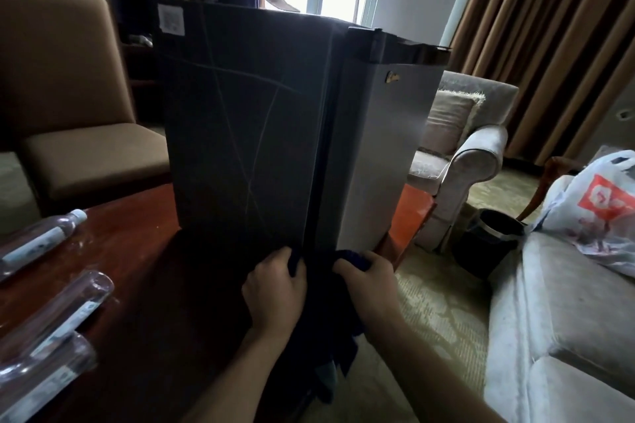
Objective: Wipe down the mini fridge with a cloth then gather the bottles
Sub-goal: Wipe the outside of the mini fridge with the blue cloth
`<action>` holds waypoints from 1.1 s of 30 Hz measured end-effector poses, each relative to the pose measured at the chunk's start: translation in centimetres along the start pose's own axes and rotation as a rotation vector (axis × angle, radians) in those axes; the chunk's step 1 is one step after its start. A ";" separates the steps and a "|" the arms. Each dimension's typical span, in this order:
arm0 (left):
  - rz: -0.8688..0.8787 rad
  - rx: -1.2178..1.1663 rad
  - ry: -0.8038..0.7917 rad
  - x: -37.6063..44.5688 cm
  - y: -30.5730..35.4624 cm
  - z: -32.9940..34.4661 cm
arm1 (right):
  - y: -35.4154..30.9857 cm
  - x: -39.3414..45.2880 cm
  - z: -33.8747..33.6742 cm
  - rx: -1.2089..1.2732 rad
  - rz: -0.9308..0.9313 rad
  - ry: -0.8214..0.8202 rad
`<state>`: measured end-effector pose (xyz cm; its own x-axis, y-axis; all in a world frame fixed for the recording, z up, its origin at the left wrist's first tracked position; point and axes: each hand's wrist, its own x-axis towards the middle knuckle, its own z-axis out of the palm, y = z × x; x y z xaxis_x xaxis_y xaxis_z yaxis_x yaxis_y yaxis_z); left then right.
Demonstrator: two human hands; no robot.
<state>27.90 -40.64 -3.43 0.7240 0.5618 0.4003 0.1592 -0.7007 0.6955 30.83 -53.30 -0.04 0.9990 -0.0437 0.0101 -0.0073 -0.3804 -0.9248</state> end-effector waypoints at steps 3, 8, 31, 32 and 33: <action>0.035 -0.027 0.051 1.4 2.0 -1.7 | -2.5 0.3 -1.1 0.035 -0.048 0.037; 0.127 -0.067 0.179 4.5 6.6 -5.2 | -8.2 0.8 -3.0 0.118 -0.172 0.075; 0.270 -0.027 0.255 13.4 17.5 -14.7 | -15.9 1.4 -4.8 0.456 -0.403 0.062; 0.262 -0.041 0.240 13.1 17.2 -14.4 | -15.3 1.6 -4.4 0.469 -0.404 0.066; 0.256 -0.059 0.229 12.7 16.7 -13.9 | -14.6 1.8 -4.1 0.471 -0.406 0.074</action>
<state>30.42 -39.10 21.53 0.5648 0.4600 0.6851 -0.0523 -0.8086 0.5860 32.59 -51.58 15.06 0.9121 -0.0518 0.4067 0.4095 0.0671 -0.9098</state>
